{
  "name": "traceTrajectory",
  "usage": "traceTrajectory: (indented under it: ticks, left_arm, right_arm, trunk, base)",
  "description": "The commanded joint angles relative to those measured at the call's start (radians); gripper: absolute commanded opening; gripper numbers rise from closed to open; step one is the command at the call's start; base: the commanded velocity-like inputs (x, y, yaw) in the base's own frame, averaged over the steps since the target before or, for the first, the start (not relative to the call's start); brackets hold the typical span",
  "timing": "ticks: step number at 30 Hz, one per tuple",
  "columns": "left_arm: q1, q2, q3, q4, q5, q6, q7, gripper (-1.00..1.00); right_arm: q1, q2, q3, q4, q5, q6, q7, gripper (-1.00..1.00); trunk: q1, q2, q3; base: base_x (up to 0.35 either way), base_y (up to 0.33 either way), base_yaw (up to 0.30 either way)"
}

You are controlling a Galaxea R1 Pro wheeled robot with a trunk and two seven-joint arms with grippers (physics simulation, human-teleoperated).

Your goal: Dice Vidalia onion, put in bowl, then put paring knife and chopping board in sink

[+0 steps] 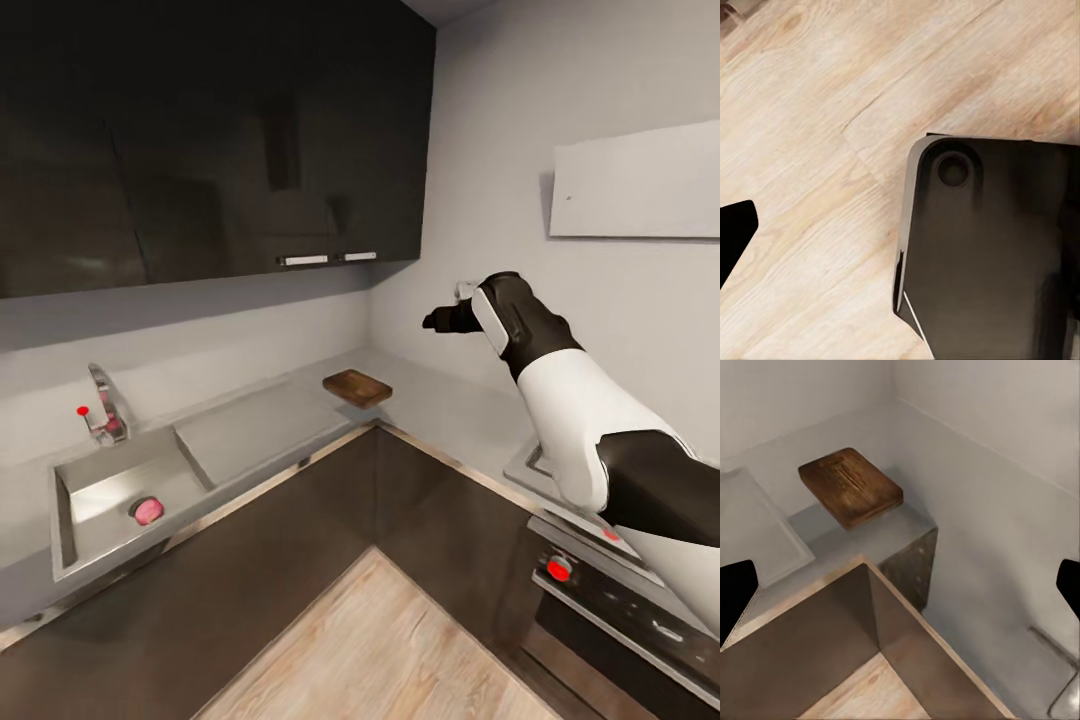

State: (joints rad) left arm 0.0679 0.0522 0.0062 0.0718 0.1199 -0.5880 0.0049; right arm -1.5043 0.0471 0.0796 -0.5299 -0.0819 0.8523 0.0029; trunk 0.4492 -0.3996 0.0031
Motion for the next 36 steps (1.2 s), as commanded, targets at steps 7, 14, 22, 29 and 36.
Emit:
traceTrajectory:
  ticks: [7, 14, 22, 29, 36]
  left_arm:
    - [0.000, 0.000, 0.000, 0.002, 0.003, -0.004, 0.001, 1.00]
    - [0.000, 0.000, 0.000, 0.002, 0.003, -0.004, 0.001, 1.00]
    - [0.000, 0.000, 0.000, 0.002, 0.003, -0.004, 0.000, 1.00]
    - [0.000, 0.000, 0.000, 0.002, 0.003, -0.004, 0.000, 1.00]
    - [0.000, 0.000, 0.000, 0.002, 0.003, -0.004, 0.001, 1.00]
  right_arm:
    - [0.001, -0.001, 0.005, 0.001, -0.007, 0.004, -0.003, 1.00]
    - [0.001, -0.001, 0.005, 0.001, -0.007, 0.004, -0.003, 1.00]
    - [0.001, -0.001, 0.005, 0.001, -0.007, 0.003, -0.003, 1.00]
    - [0.002, -0.001, 0.005, 0.001, -0.007, 0.002, -0.002, 1.00]
    - [0.003, -0.001, 0.005, 0.001, -0.007, 0.002, -0.002, 1.00]
  trunk:
    - [0.001, 0.000, -0.005]
    - [0.001, 0.000, -0.010]
    - [0.001, 0.000, -0.016]
    - [0.001, 0.000, -0.022]
    - [0.001, 0.000, -0.027]
  base:
    - [0.261, -0.172, 0.251]
    - [0.246, -0.211, 0.251]
    - [0.222, -0.211, 0.251]
    - [0.192, -0.182, 0.251]
    - [0.174, -0.172, 0.251]
